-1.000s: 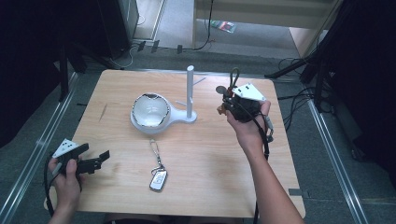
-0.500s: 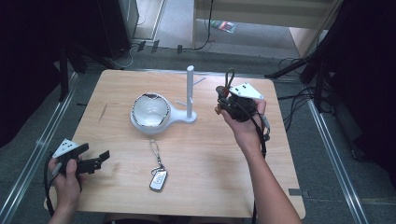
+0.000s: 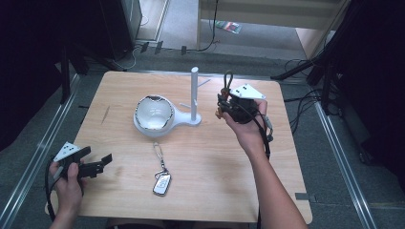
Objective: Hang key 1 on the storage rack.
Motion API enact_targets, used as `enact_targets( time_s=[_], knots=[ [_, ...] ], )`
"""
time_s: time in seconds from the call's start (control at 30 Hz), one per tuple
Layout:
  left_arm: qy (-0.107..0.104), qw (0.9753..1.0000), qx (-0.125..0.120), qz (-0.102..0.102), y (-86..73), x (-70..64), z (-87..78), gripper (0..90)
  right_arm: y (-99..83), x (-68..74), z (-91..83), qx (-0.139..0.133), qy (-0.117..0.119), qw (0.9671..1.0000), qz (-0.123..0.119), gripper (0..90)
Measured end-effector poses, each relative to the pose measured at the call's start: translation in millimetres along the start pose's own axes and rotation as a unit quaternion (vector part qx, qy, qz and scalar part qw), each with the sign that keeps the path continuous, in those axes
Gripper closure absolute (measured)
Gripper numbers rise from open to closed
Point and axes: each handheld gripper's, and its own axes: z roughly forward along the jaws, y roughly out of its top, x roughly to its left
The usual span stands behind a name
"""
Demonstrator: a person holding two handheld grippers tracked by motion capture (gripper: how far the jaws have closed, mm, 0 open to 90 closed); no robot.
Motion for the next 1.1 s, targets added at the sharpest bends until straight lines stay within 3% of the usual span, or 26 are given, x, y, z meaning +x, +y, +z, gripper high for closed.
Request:
enact_targets(
  time_s=[0.47, 0.6, 1.1],
  knots=[
    [-0.001, 1.0, -0.001, 0.0, 0.0, 0.4, 0.0, 0.9, 4.0, 5.5, 16.5, 0.006, 0.036, 0.9992, -0.016, 59.5],
    [-0.001, 1.0, -0.001, 0.0, 0.0, 0.2, 0.0, 0.9, 3.7, 6.9, 19.2, 0.003, 0.049, 0.9984, -0.029, 59.6],
    [-0.001, 1.0, -0.002, -0.001, -0.2, 0.3, -0.2, 0.9, 3.4, 10.7, 28.2, 0.014, 0.082, 0.9957, -0.041, 59.6]
  ],
)
